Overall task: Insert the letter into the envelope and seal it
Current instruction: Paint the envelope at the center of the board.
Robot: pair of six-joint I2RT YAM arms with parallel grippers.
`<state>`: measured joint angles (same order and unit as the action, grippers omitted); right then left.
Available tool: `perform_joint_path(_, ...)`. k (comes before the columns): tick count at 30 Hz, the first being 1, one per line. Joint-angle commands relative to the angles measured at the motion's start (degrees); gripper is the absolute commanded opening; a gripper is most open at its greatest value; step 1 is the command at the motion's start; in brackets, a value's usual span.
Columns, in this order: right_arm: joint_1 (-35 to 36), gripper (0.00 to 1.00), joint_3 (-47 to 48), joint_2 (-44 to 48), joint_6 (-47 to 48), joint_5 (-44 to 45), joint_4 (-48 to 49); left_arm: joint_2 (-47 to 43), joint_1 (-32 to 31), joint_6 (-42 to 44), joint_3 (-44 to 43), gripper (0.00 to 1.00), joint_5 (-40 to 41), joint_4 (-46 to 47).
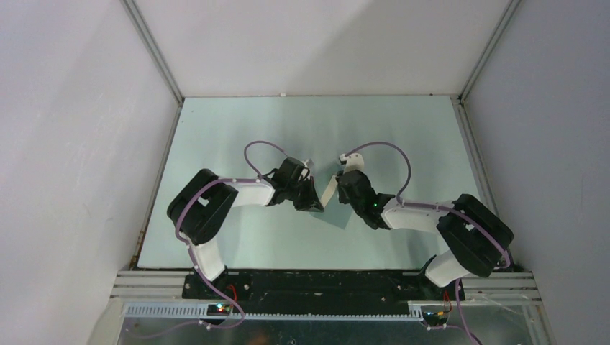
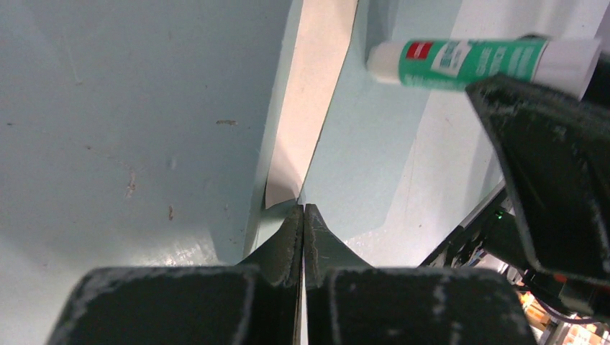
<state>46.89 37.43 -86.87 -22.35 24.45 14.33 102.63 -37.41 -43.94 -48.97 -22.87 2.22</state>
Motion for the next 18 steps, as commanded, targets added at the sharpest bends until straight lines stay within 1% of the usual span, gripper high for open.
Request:
perform_joint_path(1, -2.8, 0.0, 0.9, -1.4, 1.8, 2.7, 4.2, 1.1, 0.5, 2.5, -0.5, 0.01, 2.4, -3.1)
perform_joint_path(8, -4.2, 0.0, 1.7, -3.3, 1.6, 2.3, 6.6, 0.6, 0.5, 2.7, -0.9, 0.01, 2.0, -3.7)
perform_joint_path(10, -4.7, 0.0, 1.9, -1.5, 0.5, 1.7, 5.5, -1.0, 0.5, 3.2, -1.3, 0.0, 1.7, -4.9)
perform_joint_path(14, -6.9, 0.0, 2.0, 5.2, -2.0, 0.0, 1.8, -6.3, 0.5, 4.8, -3.2, 0.0, 2.1, -8.8)
perform_joint_path(16, -8.8, 0.0, 2.0, 9.3, -3.6, -1.3, -0.8, -8.3, 0.5, 5.7, -4.8, 0.03, 2.0, -11.1)
perform_joint_path(18, -11.2, 0.0, 2.0, 11.5, -5.2, -2.0, -4.2, -9.6, 0.4, 6.7, -7.5, 0.07, 1.8, -14.5)
